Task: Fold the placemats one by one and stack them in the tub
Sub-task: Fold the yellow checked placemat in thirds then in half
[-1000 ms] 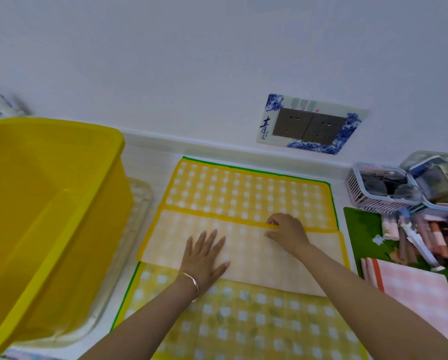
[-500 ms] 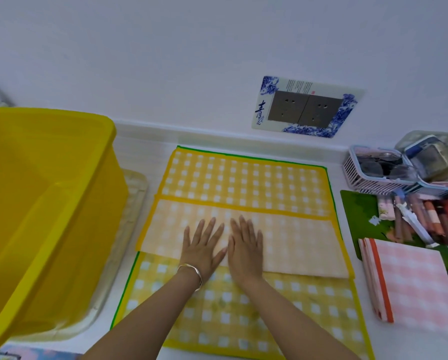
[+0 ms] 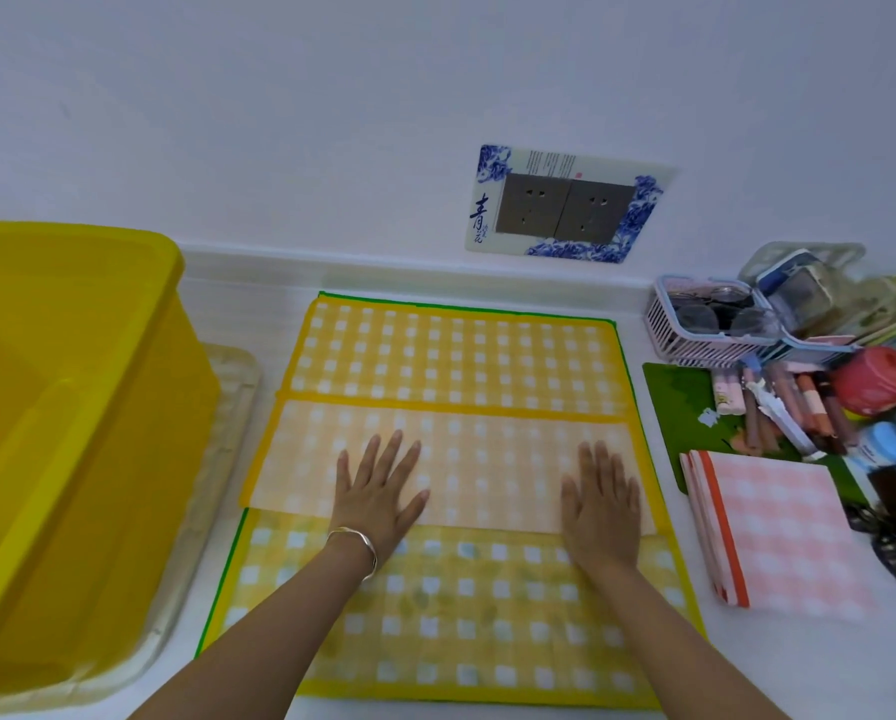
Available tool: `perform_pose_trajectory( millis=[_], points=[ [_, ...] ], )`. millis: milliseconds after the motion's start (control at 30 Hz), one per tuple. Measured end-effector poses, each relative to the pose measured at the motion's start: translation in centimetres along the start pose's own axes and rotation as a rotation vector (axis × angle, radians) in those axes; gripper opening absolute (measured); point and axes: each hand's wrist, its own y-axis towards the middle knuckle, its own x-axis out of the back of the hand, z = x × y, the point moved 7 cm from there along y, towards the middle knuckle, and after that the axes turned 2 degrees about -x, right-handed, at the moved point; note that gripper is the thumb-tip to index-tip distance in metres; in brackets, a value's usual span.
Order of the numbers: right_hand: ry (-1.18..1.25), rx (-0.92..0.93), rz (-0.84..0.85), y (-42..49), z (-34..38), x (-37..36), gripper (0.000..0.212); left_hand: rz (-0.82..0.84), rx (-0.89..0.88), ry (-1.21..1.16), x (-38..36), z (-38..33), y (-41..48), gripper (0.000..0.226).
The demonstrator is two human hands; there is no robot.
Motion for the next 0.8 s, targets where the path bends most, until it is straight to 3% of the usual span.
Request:
perform_pose_trajectory(
  millis=[267,333,567,800],
  points=[
    [0.031,-0.007,0.014,0.0,-1.8,0.8,0.077,-0.049,-0.033,0.013,-0.2,-0.2,0.1,0.080],
    [0.085,0.048,-0.015,-0.4,0.3,1.4,0.073,-0.082,-0.025,0.008,0.0,-0.2,0.1,0.077],
    [0.219,0.266,0.081,-1.2,13.7,-1.1,0.076,0.066,0.017,0.015,0.3,0.1,0.0,0.063],
    [0.089,0.243,0.064,-1.9,14.2,-3.0,0.054,0.066,0.027,-0.016,0.1,0.3,0.0,0.060]
  ],
)
